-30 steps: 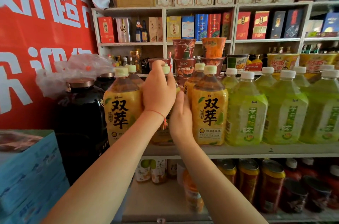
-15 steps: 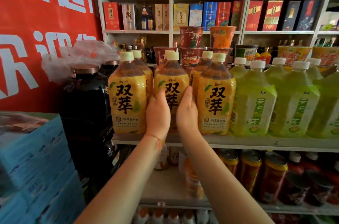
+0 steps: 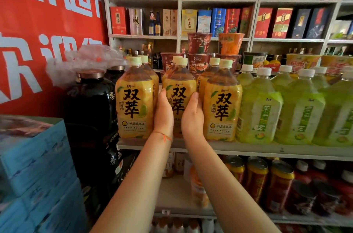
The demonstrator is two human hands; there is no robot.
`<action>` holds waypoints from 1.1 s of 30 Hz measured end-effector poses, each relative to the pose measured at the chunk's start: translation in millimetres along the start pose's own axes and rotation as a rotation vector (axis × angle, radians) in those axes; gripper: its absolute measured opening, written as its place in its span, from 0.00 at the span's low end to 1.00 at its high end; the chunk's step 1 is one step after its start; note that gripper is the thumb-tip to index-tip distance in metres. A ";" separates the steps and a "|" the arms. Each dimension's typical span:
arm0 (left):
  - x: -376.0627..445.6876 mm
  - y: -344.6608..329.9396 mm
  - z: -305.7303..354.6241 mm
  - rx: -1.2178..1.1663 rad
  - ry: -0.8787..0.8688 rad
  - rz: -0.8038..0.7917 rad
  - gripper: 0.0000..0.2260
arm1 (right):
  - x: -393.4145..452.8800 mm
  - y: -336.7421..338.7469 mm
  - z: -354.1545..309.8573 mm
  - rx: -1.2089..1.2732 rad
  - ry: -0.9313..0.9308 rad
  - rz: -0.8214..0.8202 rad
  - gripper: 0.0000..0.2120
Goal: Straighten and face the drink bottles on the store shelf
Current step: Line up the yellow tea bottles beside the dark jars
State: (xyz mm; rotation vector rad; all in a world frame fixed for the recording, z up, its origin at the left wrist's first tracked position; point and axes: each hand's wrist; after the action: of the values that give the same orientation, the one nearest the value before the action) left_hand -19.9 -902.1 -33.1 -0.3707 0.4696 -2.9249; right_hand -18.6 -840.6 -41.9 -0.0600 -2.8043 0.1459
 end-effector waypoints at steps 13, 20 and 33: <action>7.3 -5.1 0.5 -0.052 -0.004 0.092 0.26 | 9.2 -0.3 0.7 -0.039 -0.001 -0.007 0.28; 60.9 14.5 -47.1 -0.052 0.090 0.133 0.34 | 11.1 0.4 -2.1 -0.032 -0.038 -0.022 0.28; 10.9 -10.5 1.2 0.084 -0.046 0.166 0.15 | 8.4 2.0 -0.6 -0.058 -0.033 -0.008 0.28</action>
State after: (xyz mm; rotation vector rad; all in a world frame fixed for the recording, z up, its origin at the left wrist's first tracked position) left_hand -31.2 -894.6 -26.3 -0.3685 0.3523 -2.7590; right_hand -26.3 -838.1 -38.8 -0.0612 -2.8415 0.0648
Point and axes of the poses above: each hand's wrist, its own x-axis towards the middle knuckle, its own y-axis out of the back of the hand, z = x × y, and after that the axes turned 11 degrees about -z, right-handed
